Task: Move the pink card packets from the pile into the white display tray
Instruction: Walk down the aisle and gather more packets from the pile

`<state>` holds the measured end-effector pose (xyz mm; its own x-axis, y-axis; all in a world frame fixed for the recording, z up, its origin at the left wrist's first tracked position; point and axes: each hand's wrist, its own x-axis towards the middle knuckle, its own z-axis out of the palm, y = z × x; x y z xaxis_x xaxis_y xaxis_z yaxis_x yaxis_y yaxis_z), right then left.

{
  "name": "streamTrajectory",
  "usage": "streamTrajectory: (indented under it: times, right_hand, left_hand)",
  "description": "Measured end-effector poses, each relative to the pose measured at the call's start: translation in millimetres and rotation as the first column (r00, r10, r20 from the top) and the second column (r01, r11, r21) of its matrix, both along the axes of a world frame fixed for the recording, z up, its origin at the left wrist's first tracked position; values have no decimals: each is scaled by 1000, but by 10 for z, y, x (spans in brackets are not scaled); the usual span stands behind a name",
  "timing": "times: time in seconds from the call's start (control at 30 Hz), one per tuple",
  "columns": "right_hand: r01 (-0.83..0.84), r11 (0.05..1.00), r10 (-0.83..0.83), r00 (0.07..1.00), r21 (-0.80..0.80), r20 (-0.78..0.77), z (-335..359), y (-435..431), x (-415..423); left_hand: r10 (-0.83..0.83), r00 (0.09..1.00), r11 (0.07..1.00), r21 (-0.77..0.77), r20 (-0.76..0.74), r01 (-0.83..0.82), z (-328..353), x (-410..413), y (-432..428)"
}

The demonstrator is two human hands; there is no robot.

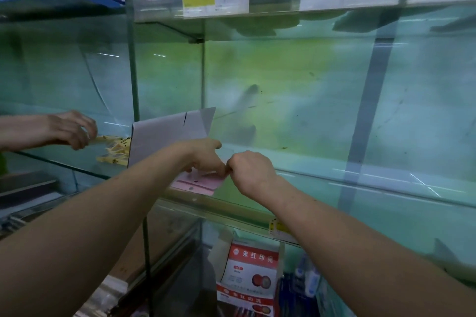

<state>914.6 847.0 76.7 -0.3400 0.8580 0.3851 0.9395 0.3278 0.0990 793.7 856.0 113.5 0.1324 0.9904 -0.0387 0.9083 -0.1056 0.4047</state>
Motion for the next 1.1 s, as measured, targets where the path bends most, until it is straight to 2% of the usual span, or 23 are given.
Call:
streamTrajectory:
  times: [0.1,0.23,0.33,0.4,0.43,0.5,0.53,0.57,0.63,0.7,0.73,0.77,0.8,0.83,0.9,1.1]
  right_hand:
    - [7,997,-3,999,83,-49,118,26,153]
    - [47,978,2,971,203,-237,312,-17,399]
    - [47,980,60,855,192,-515,412,-101,555]
    - [13,996,50,723,85,-689,475,-137,681]
    - [1,1000,14,689,20,-725,493,-146,745]
    - [-8,997,-47,720,-76,-693,478,-166,852]
    - [13,996,-68,756,-90,-651,453,-182,886]
    - [40,995,-85,788,-86,-609,426,-203,913]
    - [99,992,-124,848,-77,-516,377,-244,947]
    - [142,987,-161,892,-76,-423,358,-296,958]
    - [159,984,-177,905,-77,-386,355,-318,967]
    - [174,981,-191,914,-81,-357,353,-339,976]
    - [185,979,-202,920,-82,-335,351,-355,987]
    - [194,977,-211,924,-83,-320,352,-376,1001]
    - [201,976,-218,927,-87,-305,361,-417,1035]
    - [207,972,-230,927,-106,-295,351,-494,1076]
  left_hand:
    - [-59,998,988,141,15,57,21,30,-15]
    - [-116,941,946,324,317,7,64,133,-15]
    - [-138,823,965,263,551,-14,84,248,-4]
    - [-132,677,986,166,724,14,105,343,-26]
    - [-128,600,991,127,790,44,114,388,-31]
    - [-122,511,992,88,851,92,120,455,-16]
    - [-129,515,991,90,848,101,116,484,0]
    - [-143,552,989,106,822,98,109,511,23]
    - [-172,703,983,164,690,80,76,542,89]
    - [-143,895,975,217,423,53,1,522,229]
    - [-80,976,972,234,202,32,-47,489,303]
    - [7,999,970,244,-35,2,-99,453,362]
    - [91,972,969,245,-219,-35,-144,419,403]
    - [152,933,970,228,-326,-78,-188,384,450]
    - [207,898,974,169,-389,-151,-262,336,509]
    - [203,929,979,88,-309,-185,-380,223,657]
